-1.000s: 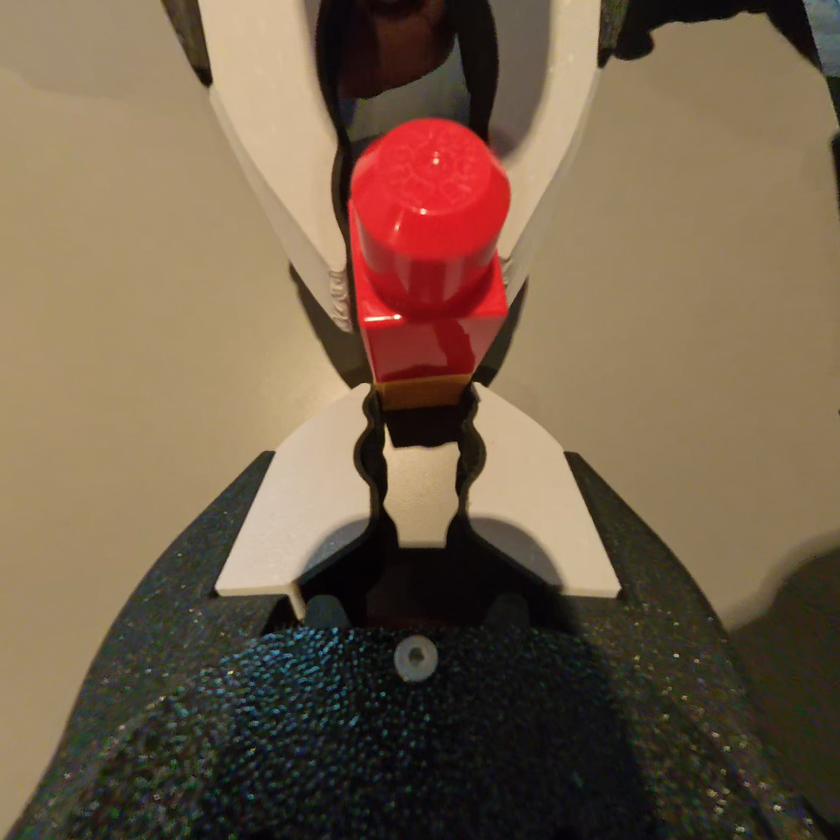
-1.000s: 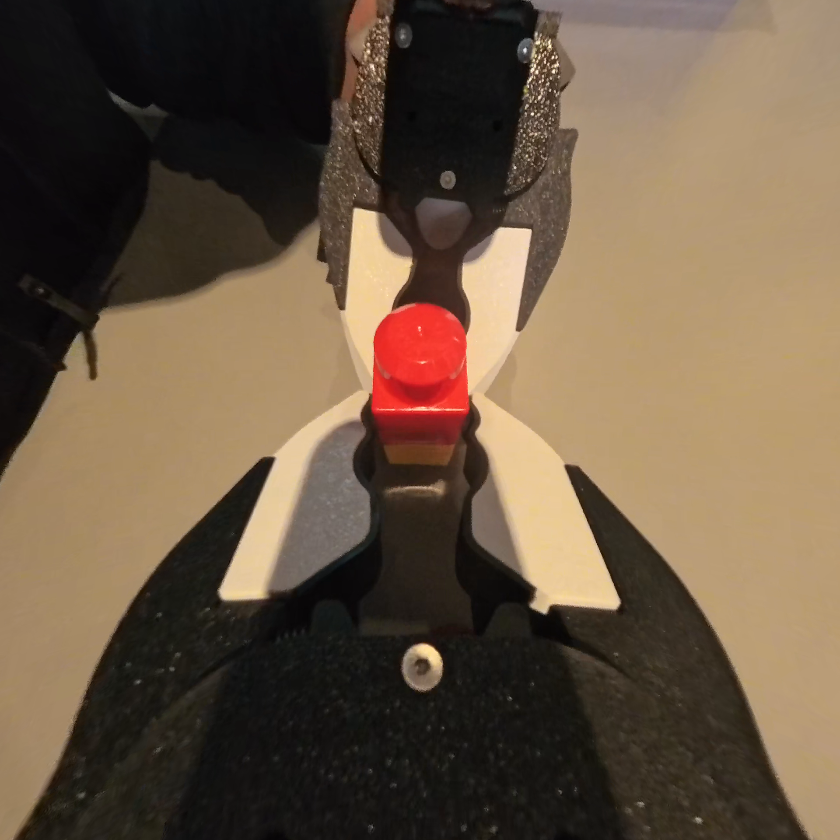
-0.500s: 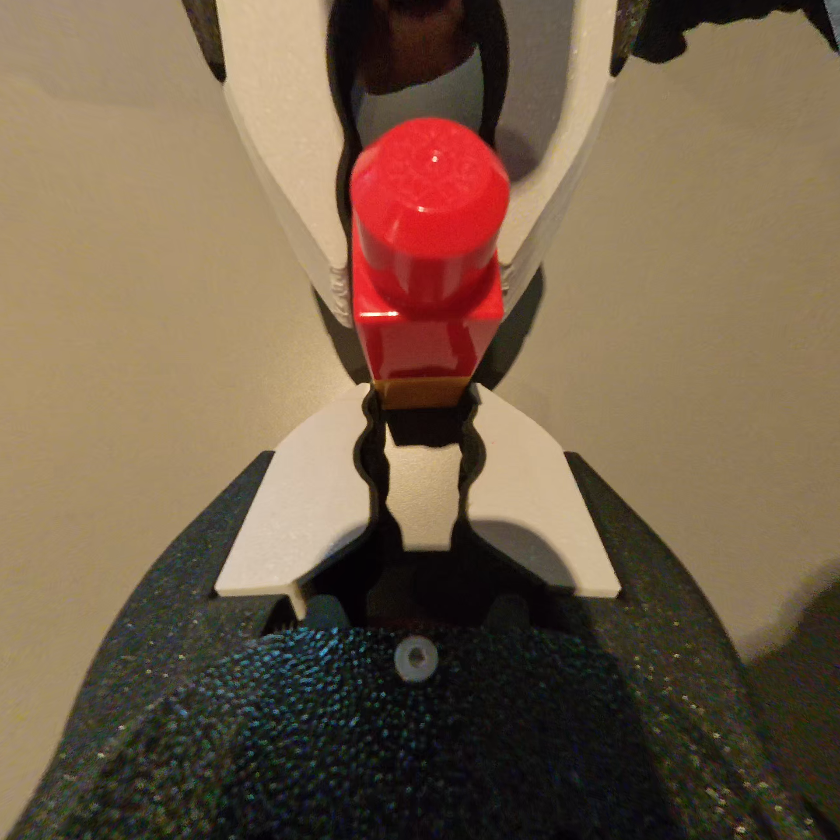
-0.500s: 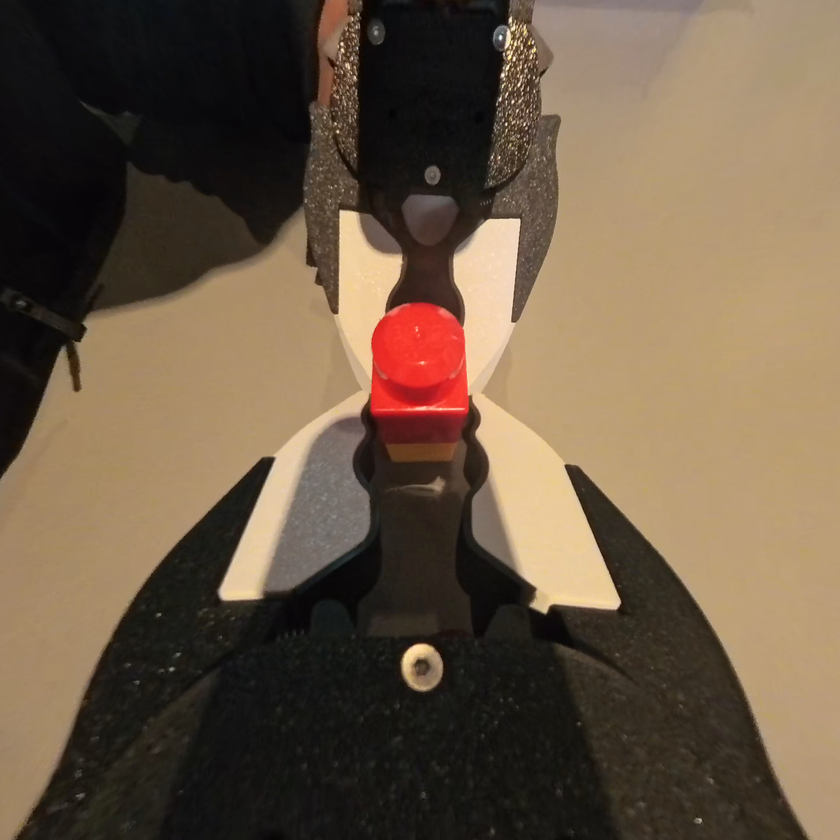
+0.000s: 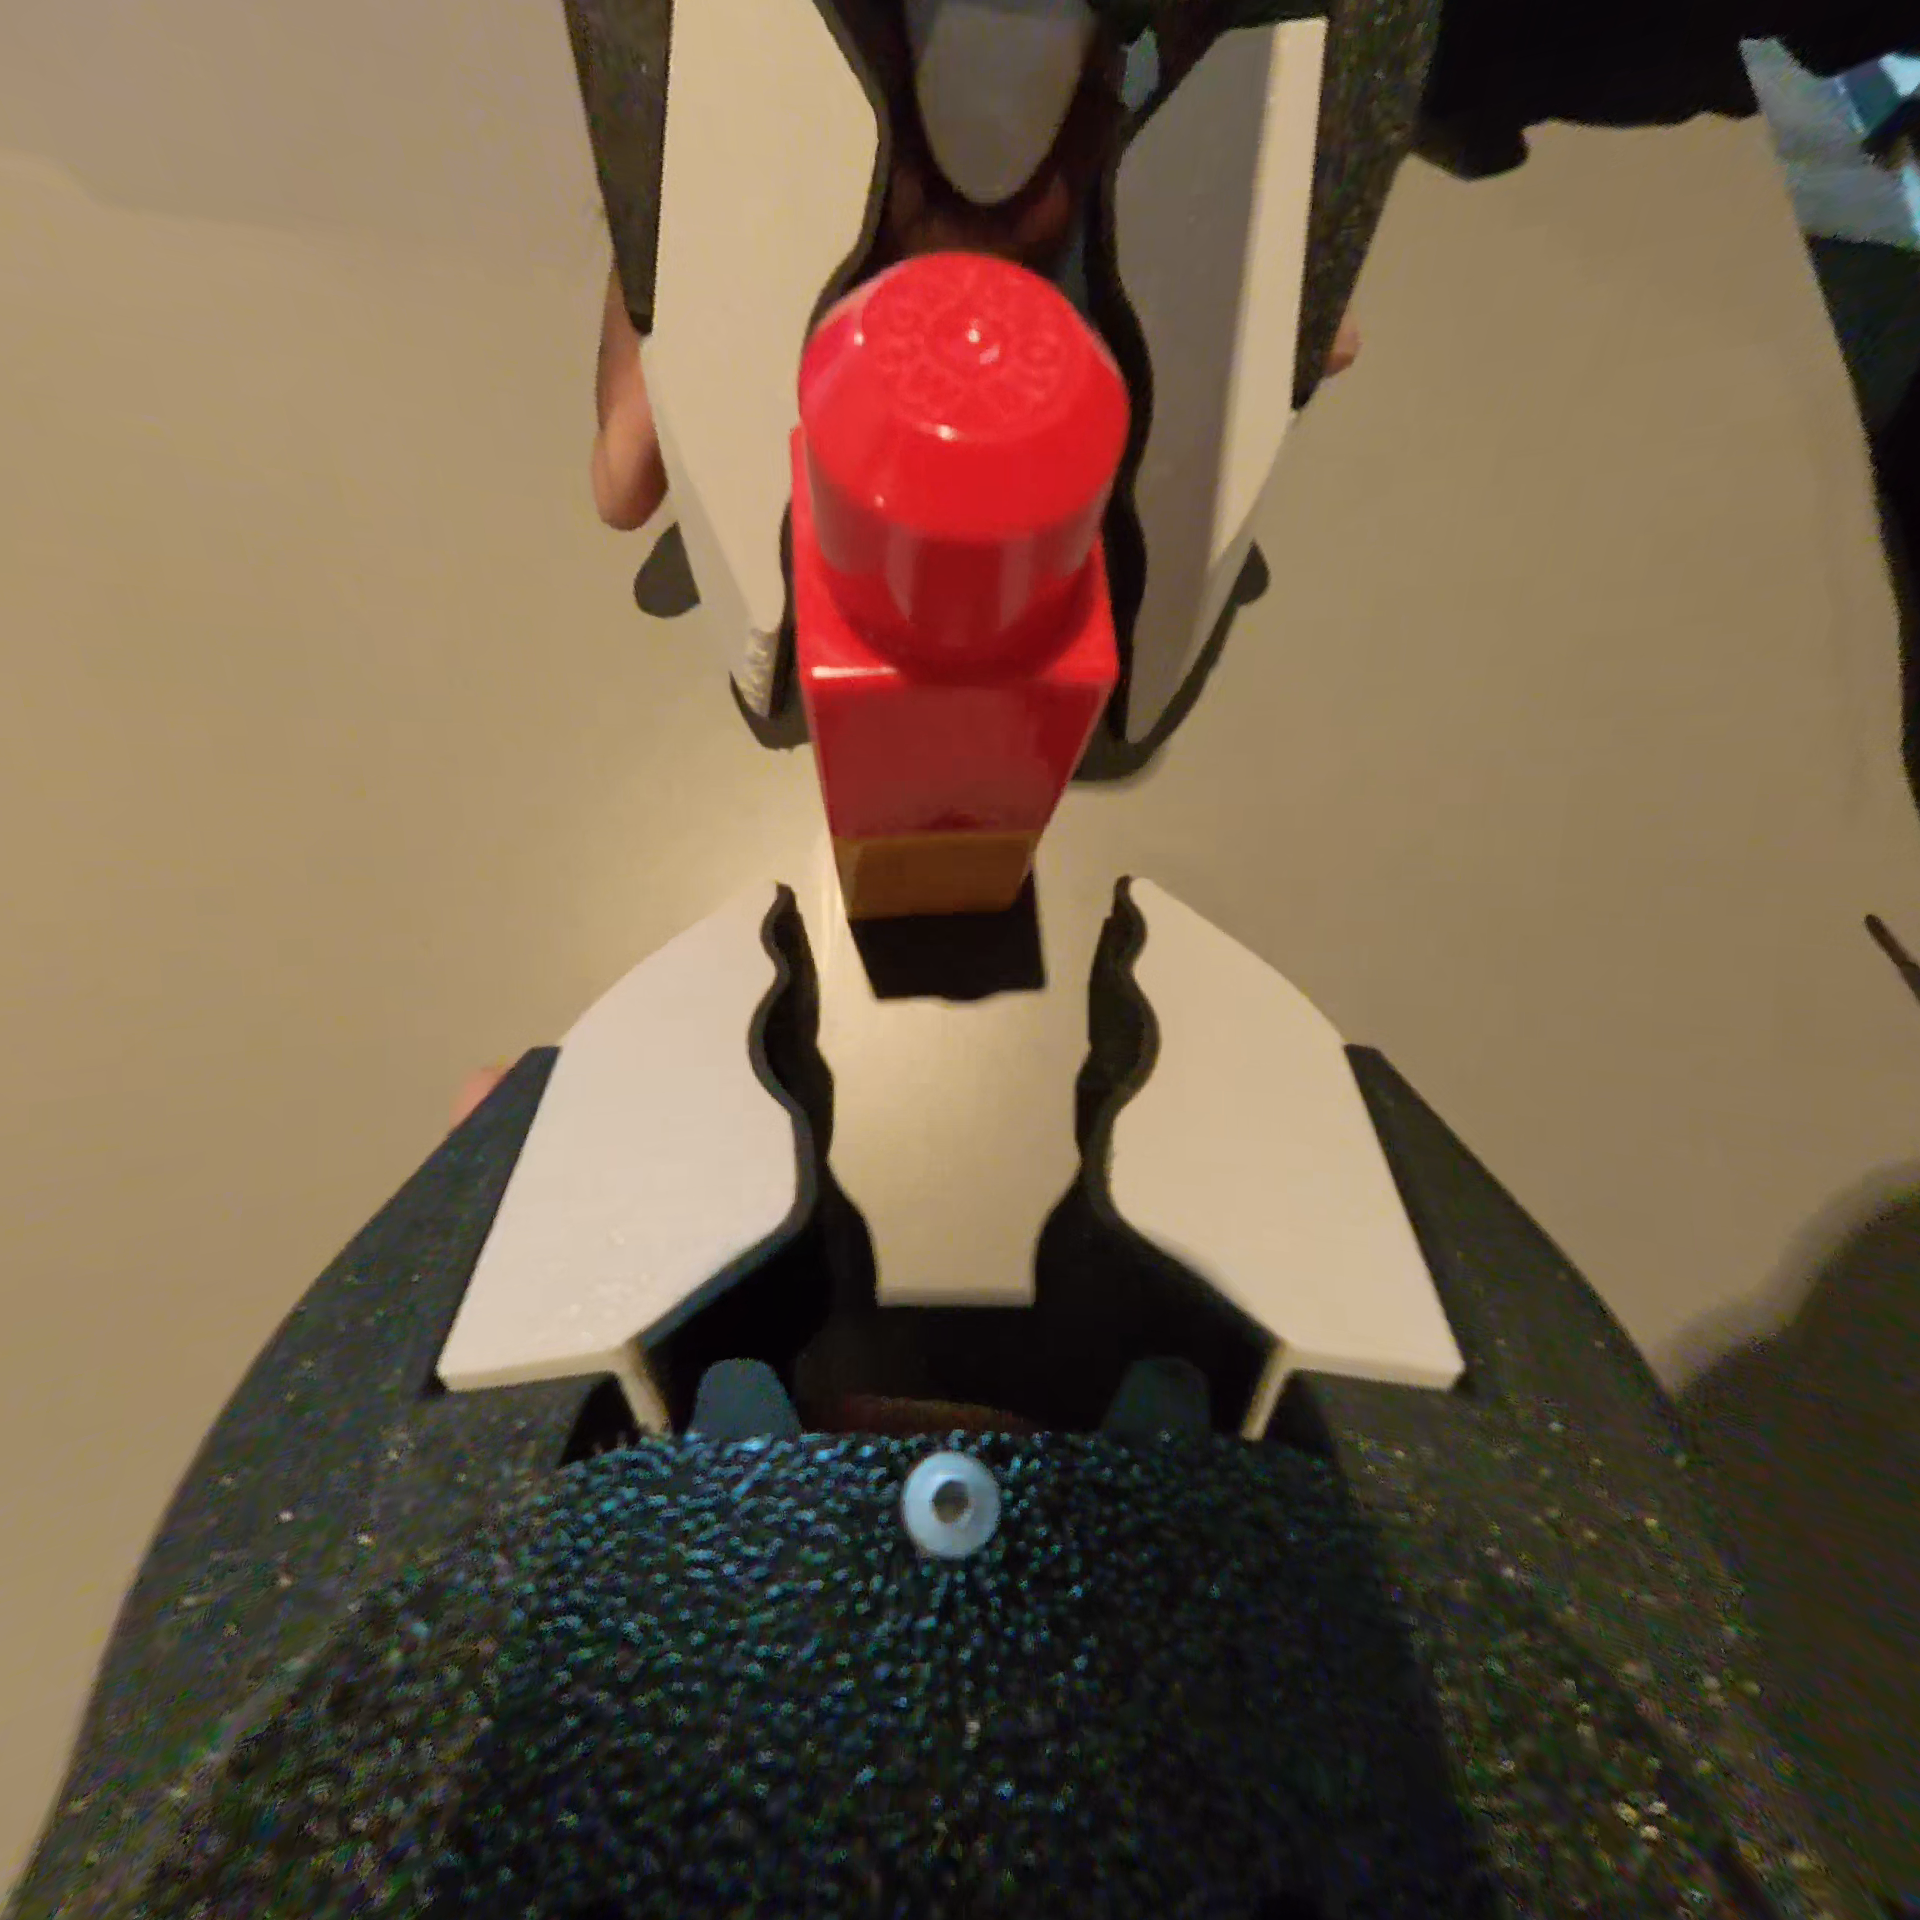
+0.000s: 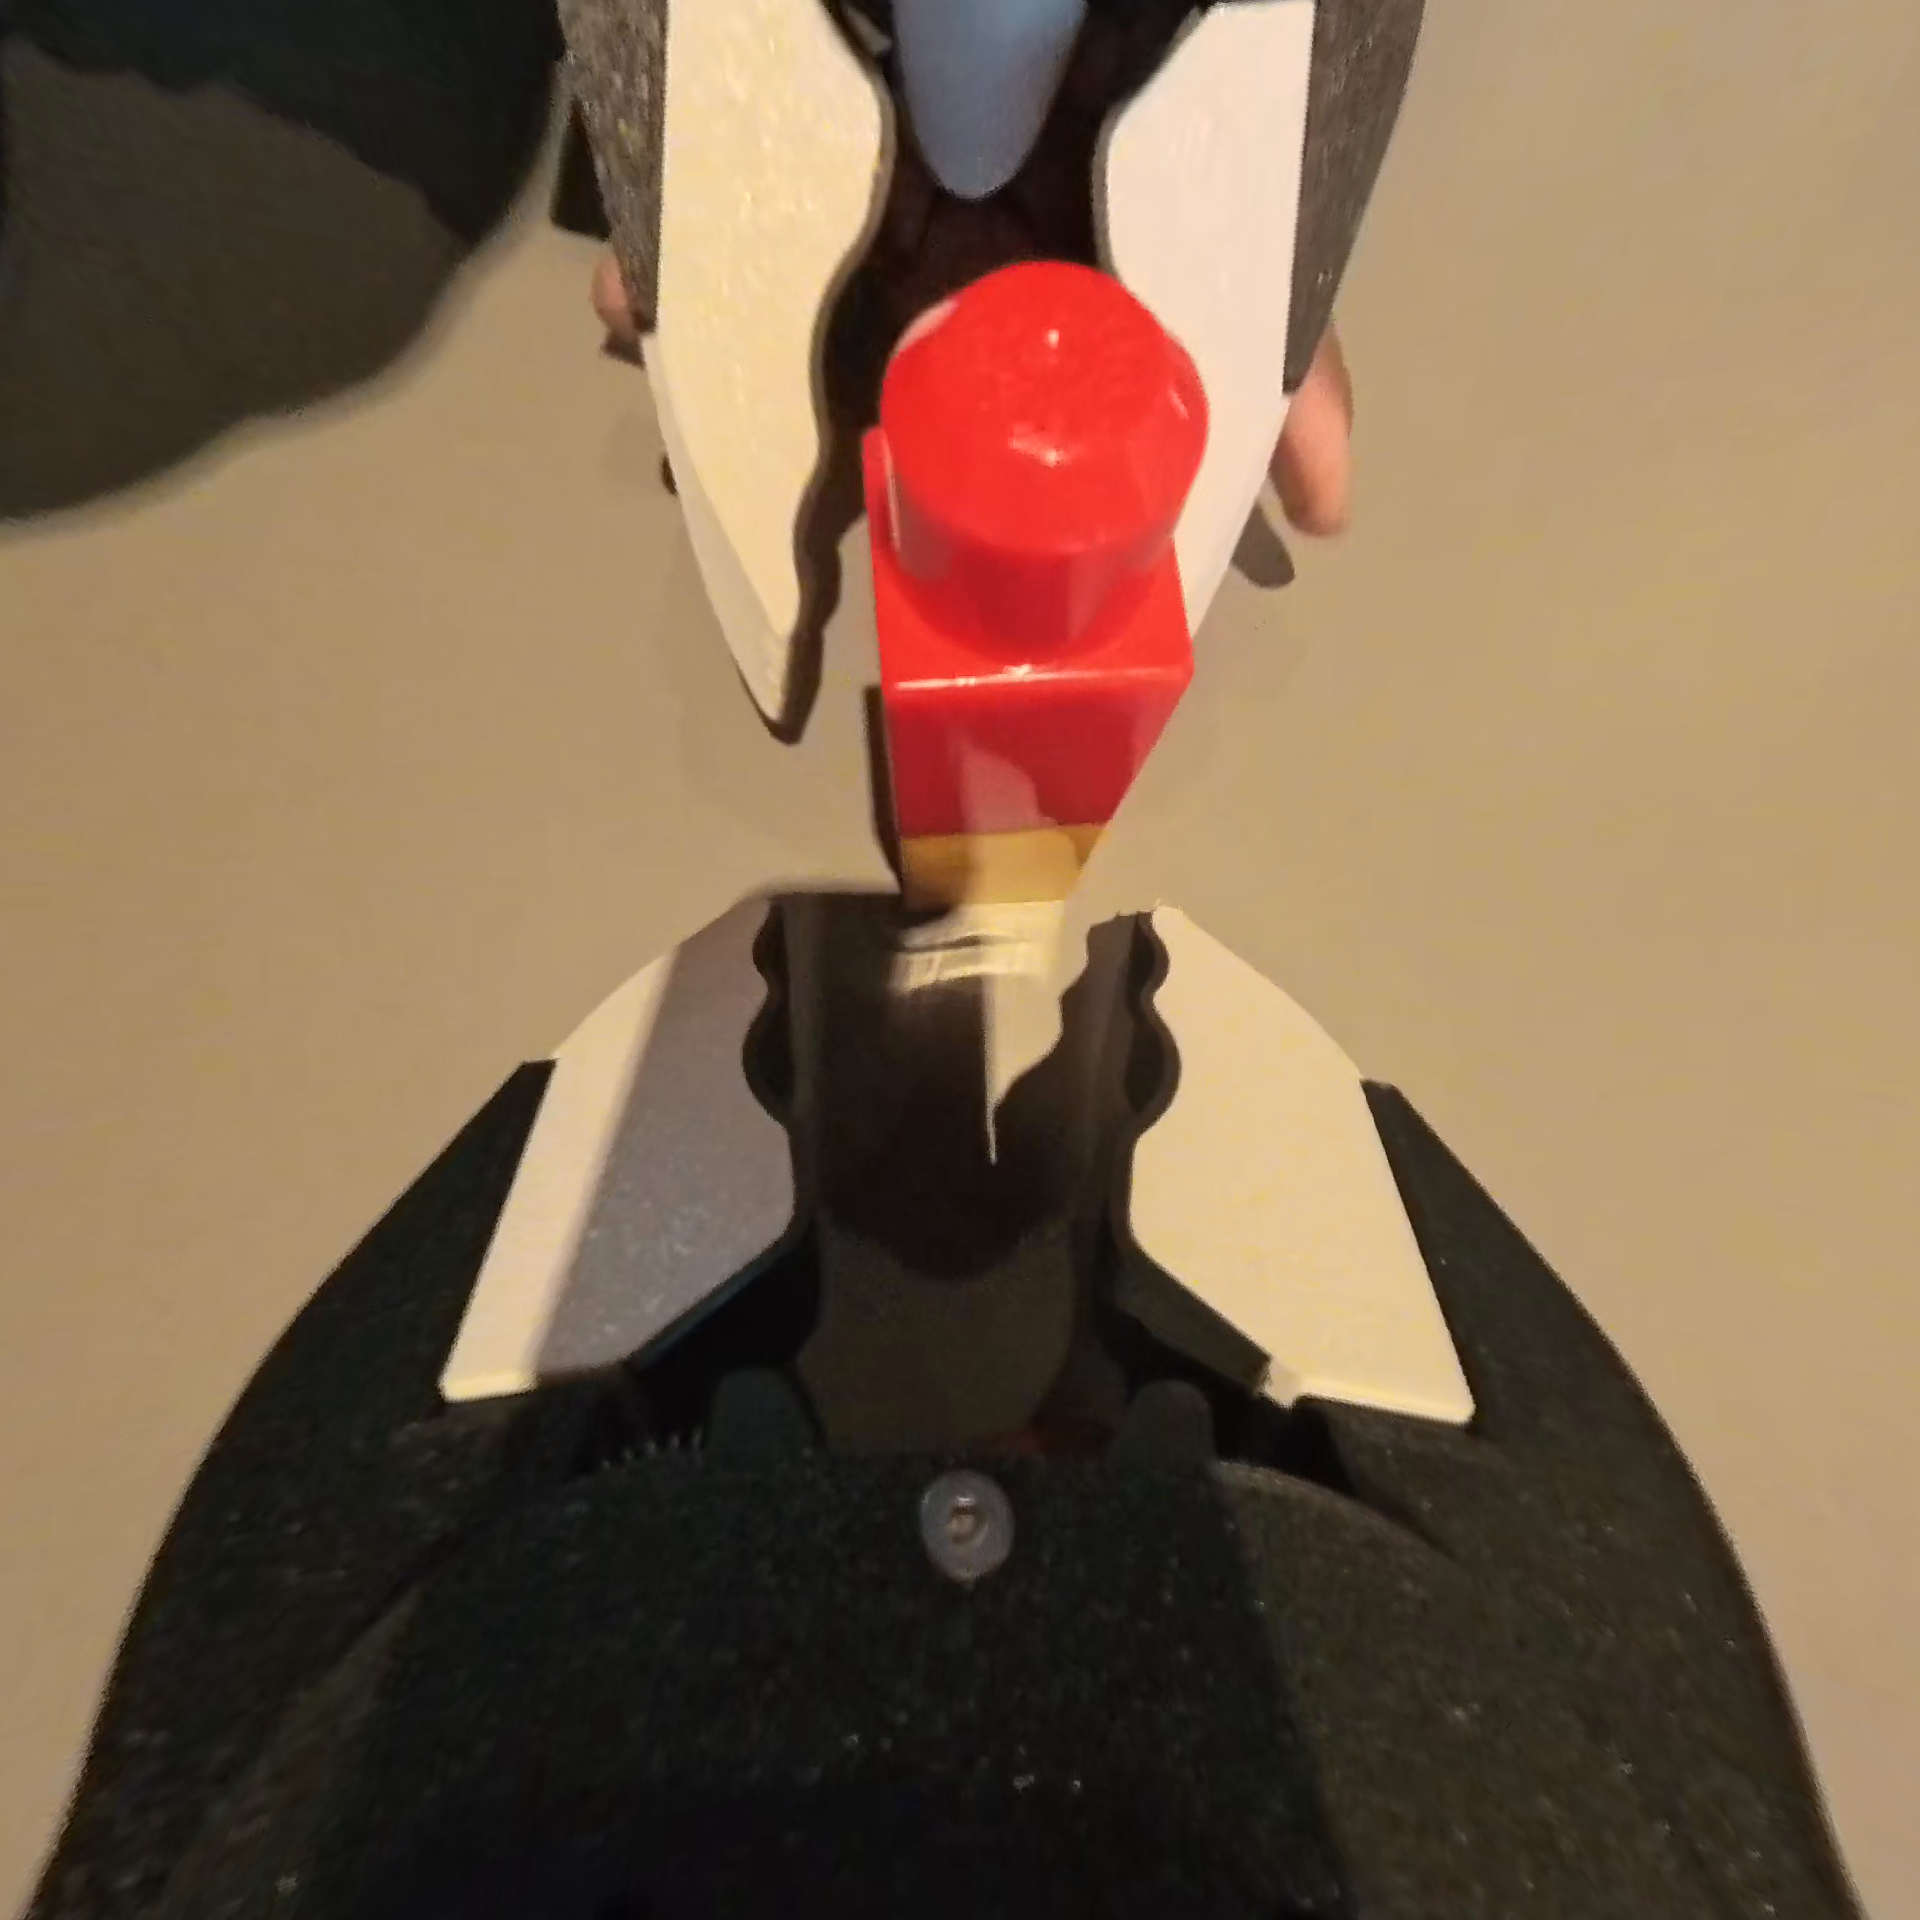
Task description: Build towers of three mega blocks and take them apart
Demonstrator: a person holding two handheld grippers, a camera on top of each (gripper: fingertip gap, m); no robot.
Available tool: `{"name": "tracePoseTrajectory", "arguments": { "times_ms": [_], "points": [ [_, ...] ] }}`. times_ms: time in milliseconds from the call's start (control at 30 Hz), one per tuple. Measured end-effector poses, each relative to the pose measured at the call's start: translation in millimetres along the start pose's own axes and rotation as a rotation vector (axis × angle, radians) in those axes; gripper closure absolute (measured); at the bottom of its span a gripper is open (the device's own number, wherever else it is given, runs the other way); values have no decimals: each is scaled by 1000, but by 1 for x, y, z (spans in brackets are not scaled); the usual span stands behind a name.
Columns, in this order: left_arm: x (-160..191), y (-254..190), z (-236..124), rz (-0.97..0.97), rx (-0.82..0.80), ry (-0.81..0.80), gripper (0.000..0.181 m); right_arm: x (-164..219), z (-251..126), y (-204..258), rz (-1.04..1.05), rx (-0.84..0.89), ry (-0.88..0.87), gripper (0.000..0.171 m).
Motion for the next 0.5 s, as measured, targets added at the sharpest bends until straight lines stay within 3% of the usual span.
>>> {"name": "tracePoseTrajectory", "arguments": {
  "times_ms": [133,233,367,500],
  "points": [
    [0,5,-29,-32,-51,-133,120,-1,-3,0,-4,15,-25,110],
    [2,23,-88,-106,-219,-262,120,-1,-9,-3,21,37,-60,113],
    [27,57,-220,-277,-595,-392,124,-5,-18,-5,59,54,-143,115],
    [102,78,-366,-537,-1024,-253,127,-5,-22,-7,99,35,-172,116]
  ]
}}
Point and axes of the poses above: each gripper's, where its closed fingertips meet, z out along the fingers, x out of its underside, y = z × x across the jaws, the point moved 2 cm from there along -z, back along the fingers, and after that the axes turned 11 degrees about -z, right-handed, at the moved point
